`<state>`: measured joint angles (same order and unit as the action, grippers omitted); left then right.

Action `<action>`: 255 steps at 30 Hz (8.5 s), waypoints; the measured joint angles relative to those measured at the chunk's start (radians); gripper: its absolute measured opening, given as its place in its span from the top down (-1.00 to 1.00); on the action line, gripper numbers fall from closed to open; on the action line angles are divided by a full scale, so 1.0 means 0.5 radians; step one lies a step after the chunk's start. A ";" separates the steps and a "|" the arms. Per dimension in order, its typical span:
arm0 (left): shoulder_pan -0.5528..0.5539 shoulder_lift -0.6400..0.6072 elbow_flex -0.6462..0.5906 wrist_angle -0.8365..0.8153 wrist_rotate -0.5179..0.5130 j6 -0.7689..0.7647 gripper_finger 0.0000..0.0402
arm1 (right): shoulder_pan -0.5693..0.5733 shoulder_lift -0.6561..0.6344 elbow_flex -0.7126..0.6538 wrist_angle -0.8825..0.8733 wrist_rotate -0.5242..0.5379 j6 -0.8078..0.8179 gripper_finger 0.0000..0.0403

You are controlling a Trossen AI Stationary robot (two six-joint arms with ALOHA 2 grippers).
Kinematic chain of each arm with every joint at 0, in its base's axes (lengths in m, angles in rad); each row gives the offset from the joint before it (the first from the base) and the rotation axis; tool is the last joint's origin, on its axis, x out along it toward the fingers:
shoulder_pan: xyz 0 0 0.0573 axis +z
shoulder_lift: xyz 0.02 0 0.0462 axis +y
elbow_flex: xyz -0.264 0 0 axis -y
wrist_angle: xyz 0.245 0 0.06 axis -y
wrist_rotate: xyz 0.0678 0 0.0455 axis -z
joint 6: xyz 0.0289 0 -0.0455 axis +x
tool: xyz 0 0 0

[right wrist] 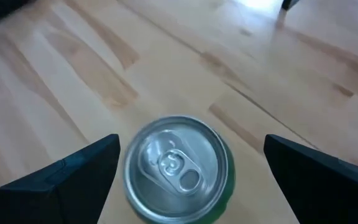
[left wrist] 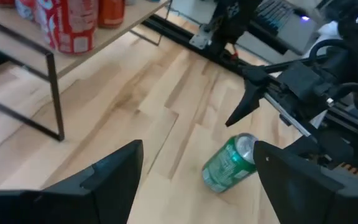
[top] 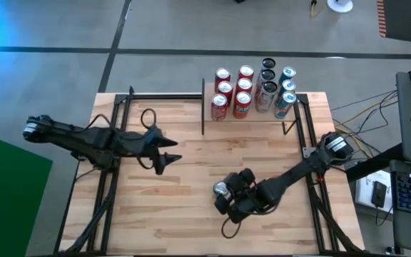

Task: Place canned beverage on shelf
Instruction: Put the green soda can on the shelf, then return to Home Position

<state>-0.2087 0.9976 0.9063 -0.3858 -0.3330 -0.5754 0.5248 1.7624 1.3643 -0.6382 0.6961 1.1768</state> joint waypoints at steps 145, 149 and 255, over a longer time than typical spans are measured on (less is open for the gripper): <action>1.526 0.628 0.161 0.801 0.942 1.388 0.61 | -1.733 0.402 1.666 -0.788 -0.594 -1.673 -0.89; 1.529 0.595 0.161 0.805 0.941 1.388 0.61 | -1.718 0.362 1.666 -0.753 -0.550 -1.685 -0.90; 1.326 -1.677 -1.345 0.914 1.106 0.755 0.62 | -1.115 -3.072 -2.114 1.181 -1.547 -2.235 0.96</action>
<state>0.4545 0.1593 0.2337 0.0711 0.2199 -0.1981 -0.0326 0.2264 0.3074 -0.0479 -0.0776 0.0591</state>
